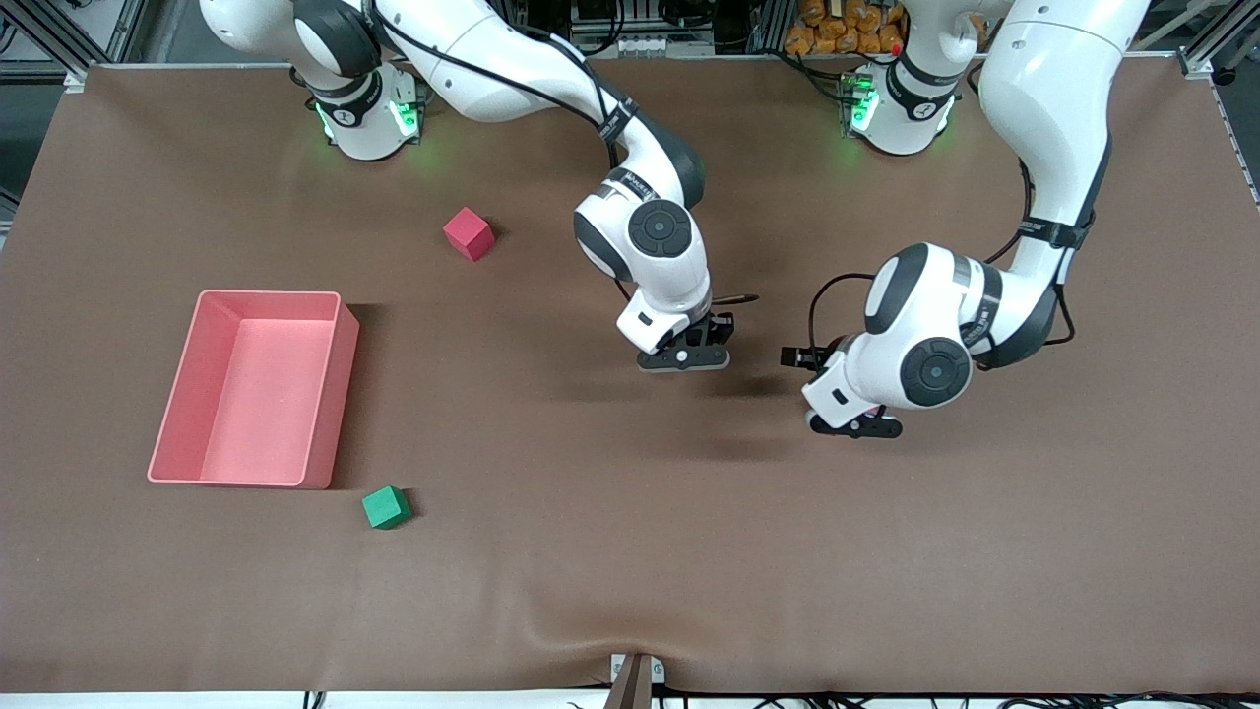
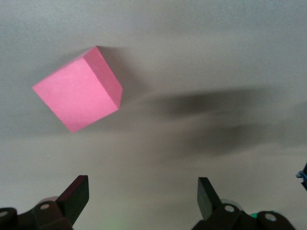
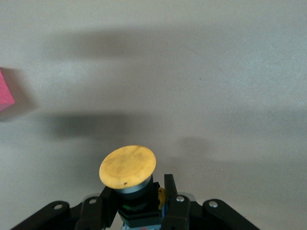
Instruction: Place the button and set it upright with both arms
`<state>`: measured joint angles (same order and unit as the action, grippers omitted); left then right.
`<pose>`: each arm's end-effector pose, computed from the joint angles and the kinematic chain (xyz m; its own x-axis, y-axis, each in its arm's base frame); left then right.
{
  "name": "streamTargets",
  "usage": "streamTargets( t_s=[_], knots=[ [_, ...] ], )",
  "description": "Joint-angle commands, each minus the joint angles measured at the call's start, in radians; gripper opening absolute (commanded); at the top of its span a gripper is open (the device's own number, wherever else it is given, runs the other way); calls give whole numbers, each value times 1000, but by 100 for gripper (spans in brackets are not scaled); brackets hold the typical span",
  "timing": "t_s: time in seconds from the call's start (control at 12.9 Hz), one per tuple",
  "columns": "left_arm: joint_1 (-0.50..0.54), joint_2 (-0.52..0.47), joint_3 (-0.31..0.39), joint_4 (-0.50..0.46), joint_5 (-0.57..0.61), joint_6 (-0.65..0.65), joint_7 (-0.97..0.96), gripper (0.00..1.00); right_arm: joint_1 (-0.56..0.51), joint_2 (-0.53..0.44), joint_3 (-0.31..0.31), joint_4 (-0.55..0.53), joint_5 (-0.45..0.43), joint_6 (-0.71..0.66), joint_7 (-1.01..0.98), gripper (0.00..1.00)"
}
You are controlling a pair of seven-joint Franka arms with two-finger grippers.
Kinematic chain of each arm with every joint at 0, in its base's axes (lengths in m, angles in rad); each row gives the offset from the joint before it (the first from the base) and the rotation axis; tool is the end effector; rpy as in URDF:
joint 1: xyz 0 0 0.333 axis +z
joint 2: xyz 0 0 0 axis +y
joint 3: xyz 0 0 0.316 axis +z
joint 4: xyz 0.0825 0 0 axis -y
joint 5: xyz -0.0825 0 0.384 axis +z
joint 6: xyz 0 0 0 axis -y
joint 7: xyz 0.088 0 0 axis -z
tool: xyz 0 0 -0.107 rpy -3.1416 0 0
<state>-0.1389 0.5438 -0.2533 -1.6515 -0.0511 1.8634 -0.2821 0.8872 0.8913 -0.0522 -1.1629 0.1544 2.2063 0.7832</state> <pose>0.5989 -0.2344 0.2835 0.9342 -0.0823 -0.3472 -0.0589 -0.9953 0.0774 0.5098 0.5896 0.2702 0.9992 -0.0112 0.0382 -0.0044 -0.9848 -0.1735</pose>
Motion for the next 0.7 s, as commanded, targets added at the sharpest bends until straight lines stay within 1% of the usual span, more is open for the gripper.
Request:
streamTargets(
  t_s=[0.0,0.23,0.47,0.54,0.62],
  knots=[
    [8,-5,0,2,-10,-9,0,100,4,35,-8,42,5,-14,13,0],
    [8,-5,0,2,-10,-12,-6,100,6,69,-8,40,5,-7,16,0],
    [10,-5,0,2,-10,-13,-6,100,13,124,-8,37,5,50,18,0],
    [12,-5,0,2,-10,-13,-5,100,13,138,-8,37,5,55,39,3],
    [12,-5,0,2,-10,-13,-5,100,12,149,-8,35,7,55,53,29]
  ],
)
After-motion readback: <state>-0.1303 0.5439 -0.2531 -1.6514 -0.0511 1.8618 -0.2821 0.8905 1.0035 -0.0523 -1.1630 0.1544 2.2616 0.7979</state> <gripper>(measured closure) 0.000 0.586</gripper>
